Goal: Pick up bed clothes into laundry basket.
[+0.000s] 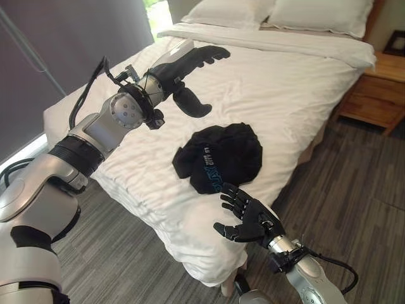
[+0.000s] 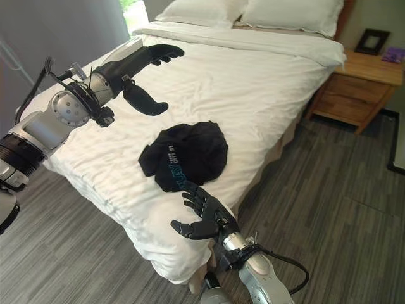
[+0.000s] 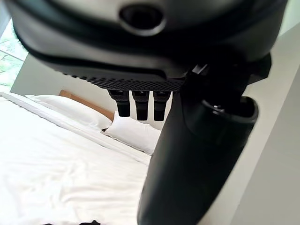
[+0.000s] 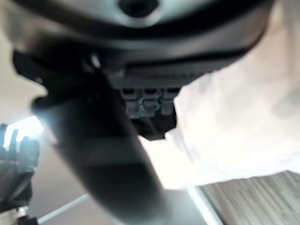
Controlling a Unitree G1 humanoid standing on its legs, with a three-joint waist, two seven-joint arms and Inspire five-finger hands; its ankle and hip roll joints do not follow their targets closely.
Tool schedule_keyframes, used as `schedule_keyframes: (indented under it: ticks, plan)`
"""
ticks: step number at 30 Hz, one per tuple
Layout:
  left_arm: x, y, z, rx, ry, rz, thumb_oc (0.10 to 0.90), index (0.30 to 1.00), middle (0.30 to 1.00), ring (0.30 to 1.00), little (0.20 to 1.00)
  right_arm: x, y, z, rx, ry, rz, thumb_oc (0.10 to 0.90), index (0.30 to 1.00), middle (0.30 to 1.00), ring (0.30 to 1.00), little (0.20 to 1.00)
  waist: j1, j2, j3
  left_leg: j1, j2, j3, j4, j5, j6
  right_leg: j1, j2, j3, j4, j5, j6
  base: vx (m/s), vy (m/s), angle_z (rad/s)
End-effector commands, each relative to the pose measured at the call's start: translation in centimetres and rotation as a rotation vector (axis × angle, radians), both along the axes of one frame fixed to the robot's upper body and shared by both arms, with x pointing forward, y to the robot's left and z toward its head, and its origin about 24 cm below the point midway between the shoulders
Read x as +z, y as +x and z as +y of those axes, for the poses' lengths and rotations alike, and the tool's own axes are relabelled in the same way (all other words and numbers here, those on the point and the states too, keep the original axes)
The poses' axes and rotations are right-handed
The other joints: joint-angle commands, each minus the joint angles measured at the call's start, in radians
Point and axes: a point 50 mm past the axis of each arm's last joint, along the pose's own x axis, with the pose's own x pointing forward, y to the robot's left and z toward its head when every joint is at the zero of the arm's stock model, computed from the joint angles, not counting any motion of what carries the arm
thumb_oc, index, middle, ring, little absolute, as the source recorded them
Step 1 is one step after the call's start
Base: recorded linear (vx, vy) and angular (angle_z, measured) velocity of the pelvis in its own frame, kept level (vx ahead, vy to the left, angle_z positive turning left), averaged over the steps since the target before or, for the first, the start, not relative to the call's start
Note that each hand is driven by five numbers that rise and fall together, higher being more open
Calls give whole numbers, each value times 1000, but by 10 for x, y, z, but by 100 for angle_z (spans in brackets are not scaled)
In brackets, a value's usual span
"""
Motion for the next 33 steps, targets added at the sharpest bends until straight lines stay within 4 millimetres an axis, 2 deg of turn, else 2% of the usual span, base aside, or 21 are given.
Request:
schedule_keyframes:
  ticks: [1,7,12,14,17,18,25,28,29,31,32,33]
  plan:
    - [82,-1,43,200,-117,-225,800,900,900,900,900,57,12,7,46,148,-291,800,900,900,900,900,14,-9,3,5,7,-61,5,-26,-53,8,-35,-13,85,-107,106,25,13,-11]
    - [66,10,61,325,-121,-156,800,900,900,900,900,67,10,1,40,167,-330,800,900,900,900,900,-23,-8,31,-15,11,-28,4,-25,-57,-28,-28,15,86,-98,107,19,10,-16]
    - [56,12,69,358,-129,-126,800,900,900,900,900,78,11,1,38,202,-374,800,900,900,900,900,-44,-9,53,-31,14,-3,4,-23,-62,-57,-22,35,85,-88,109,4,4,-14]
    - [47,14,75,393,-145,-101,800,900,900,900,900,87,13,6,56,235,-411,800,900,900,900,900,-65,-11,84,-55,16,19,4,-16,-66,-94,-17,54,81,-73,109,-61,27,-18]
    - [45,15,76,399,-148,-99,800,900,900,900,900,92,13,10,69,254,-428,800,900,900,900,900,-74,-12,99,-73,18,38,4,-12,-69,-118,-12,69,79,-63,110,-28,13,-33]
    - [43,15,79,414,-148,-94,800,900,900,900,900,97,12,12,82,262,-448,800,900,900,900,900,-86,-16,119,-92,18,48,4,-10,-70,-142,-10,83,73,-53,112,-18,5,-36]
    - [32,20,82,510,-84,-79,800,900,900,900,900,101,10,8,42,259,-471,800,900,900,900,900,-114,-32,185,-151,21,83,4,3,-77,-209,-9,99,61,-29,118,3,-6,-23]
    - [11,22,87,547,-91,-24,800,900,900,900,900,105,12,-1,-42,269,-500,800,900,900,900,900,-123,-42,225,-177,26,101,4,7,-81,-242,-4,109,51,-15,122,29,-15,-11]
    - [11,22,87,547,-91,-24,800,900,900,900,900,105,12,-1,-42,269,-500,800,900,900,900,900,-123,-42,225,-177,26,101,4,7,-81,-242,-4,109,51,-15,122,0,0,0]
    - [-14,22,94,581,-44,56,800,900,900,900,900,106,14,-5,-96,269,-513,800,900,900,900,900,-124,-54,239,-187,31,113,4,8,-81,-257,6,123,47,-7,123,48,-40,-4]
    - [-16,23,93,578,-29,62,482,422,422,422,422,106,14,-6,-104,267,-516,800,900,900,900,900,-122,-55,240,-187,33,114,4,8,-82,-259,9,125,48,-8,121,49,-52,-9]
    - [-19,23,91,572,-21,72,400,300,300,300,300,106,13,-8,-116,267,-518,800,900,900,900,900,-119,-55,240,-186,34,114,4,8,-82,-257,10,124,48,-10,119,34,-32,-11]
